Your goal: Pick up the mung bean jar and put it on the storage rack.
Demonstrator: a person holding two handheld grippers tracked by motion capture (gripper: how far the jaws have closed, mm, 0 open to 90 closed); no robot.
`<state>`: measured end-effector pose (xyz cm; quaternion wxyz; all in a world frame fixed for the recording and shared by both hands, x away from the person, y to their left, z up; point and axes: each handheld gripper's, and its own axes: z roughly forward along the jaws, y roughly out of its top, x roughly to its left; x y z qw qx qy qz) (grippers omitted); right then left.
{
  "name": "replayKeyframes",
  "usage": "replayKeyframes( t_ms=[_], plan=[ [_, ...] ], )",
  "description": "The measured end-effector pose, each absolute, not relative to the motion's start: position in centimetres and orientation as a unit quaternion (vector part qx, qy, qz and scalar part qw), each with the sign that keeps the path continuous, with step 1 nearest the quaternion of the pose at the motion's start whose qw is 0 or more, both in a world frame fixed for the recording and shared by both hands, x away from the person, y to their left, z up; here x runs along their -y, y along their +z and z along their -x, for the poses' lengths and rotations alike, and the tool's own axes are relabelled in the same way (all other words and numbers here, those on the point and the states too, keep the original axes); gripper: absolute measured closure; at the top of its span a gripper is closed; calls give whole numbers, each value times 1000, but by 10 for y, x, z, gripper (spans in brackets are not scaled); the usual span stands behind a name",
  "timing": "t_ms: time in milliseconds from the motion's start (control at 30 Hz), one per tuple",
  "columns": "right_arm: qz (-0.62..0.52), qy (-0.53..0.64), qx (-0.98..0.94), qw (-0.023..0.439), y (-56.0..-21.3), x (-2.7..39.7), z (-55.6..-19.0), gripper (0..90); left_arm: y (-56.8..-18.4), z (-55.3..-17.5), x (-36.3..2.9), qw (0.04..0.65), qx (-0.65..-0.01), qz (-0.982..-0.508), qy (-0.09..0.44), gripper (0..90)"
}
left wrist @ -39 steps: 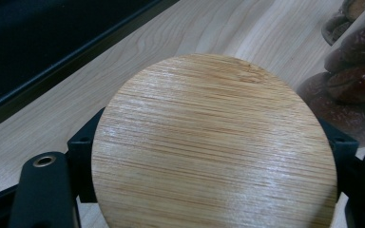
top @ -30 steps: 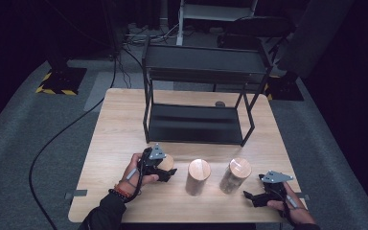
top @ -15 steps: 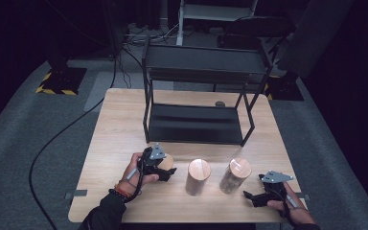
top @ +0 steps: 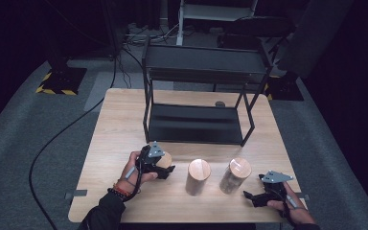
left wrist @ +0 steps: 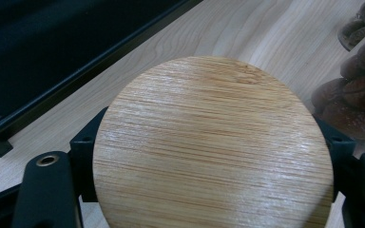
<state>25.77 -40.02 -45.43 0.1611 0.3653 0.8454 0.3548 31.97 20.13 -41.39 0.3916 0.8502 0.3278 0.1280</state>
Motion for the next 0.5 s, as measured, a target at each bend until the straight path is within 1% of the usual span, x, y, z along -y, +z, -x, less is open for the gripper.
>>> replayKeyframes(
  t_ms=[500],
  plan=[
    [-365,355,-845,161,-454,400,-258,0,-406,-329,-189,394,-333,-846,134,233]
  ],
)
